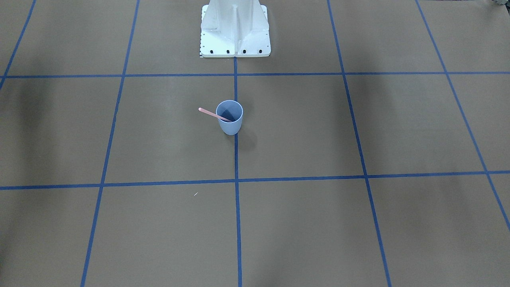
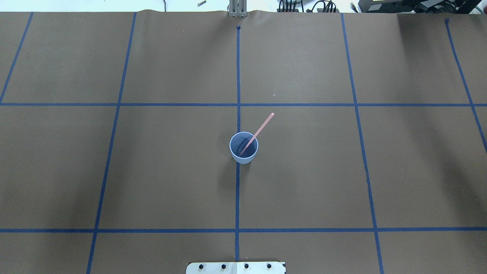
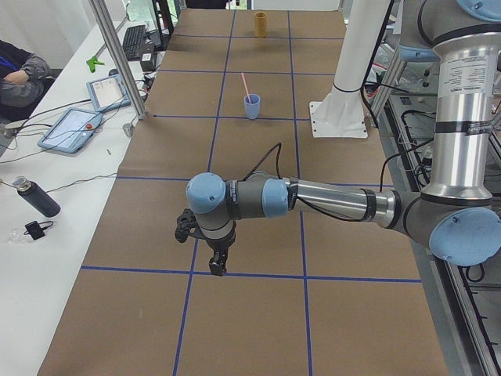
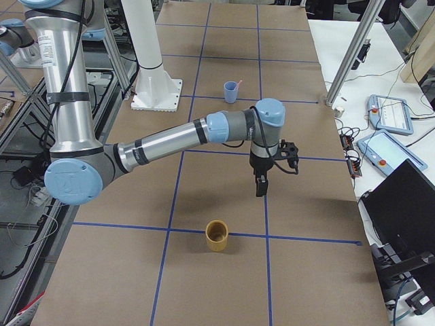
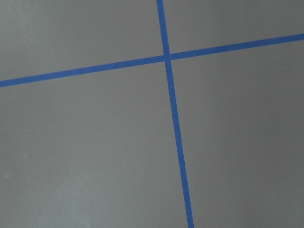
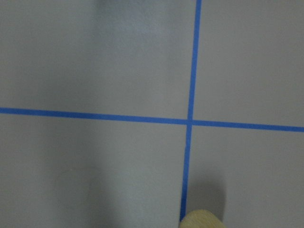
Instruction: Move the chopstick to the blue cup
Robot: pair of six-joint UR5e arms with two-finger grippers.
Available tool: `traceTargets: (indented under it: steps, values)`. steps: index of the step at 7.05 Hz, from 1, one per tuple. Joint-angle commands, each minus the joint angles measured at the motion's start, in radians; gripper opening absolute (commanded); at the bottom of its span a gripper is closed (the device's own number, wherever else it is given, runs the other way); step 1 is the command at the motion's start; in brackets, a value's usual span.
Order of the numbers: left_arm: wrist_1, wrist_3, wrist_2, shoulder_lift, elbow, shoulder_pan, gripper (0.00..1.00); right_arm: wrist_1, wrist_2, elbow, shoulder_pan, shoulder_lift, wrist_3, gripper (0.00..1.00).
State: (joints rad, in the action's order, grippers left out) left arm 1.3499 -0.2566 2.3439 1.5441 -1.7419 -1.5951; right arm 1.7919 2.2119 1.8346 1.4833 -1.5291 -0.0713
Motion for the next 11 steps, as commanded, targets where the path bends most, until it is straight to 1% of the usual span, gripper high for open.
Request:
traceTargets:
  steps: [1, 2, 3, 7, 8, 10, 11]
  values:
    - [0.005, -0.004, -0.002, 0.001, -0.014, 0.001, 0.99, -0.114, 0.006, -0.027, 0.054, -0.171, 0.044, 1.00]
    - [0.005, -0.004, -0.002, 0.001, -0.013, 0.001, 0.99, -0.217, 0.006, -0.046, 0.057, -0.233, 0.035, 1.00]
    - [0.005, -0.004, -0.002, -0.001, -0.013, 0.001, 0.99, -0.259, 0.009, -0.051, 0.067, -0.235, 0.034, 1.00]
    - [0.005, -0.003, -0.002, 0.001, -0.014, 0.000, 0.99, -0.261, 0.000, -0.055, 0.066, -0.241, 0.031, 1.00]
    - [0.005, -0.003, -0.003, -0.001, -0.014, 0.000, 0.99, -0.266, 0.008, -0.105, 0.066, -0.238, 0.033, 1.00]
    - [0.005, -0.003, -0.002, 0.001, -0.014, 0.000, 0.99, -0.266, 0.012, -0.088, 0.066, -0.233, 0.042, 1.00]
    - [0.005, -0.003, -0.002, 0.001, -0.014, 0.000, 0.99, -0.266, 0.031, -0.083, 0.066, -0.232, 0.042, 1.00]
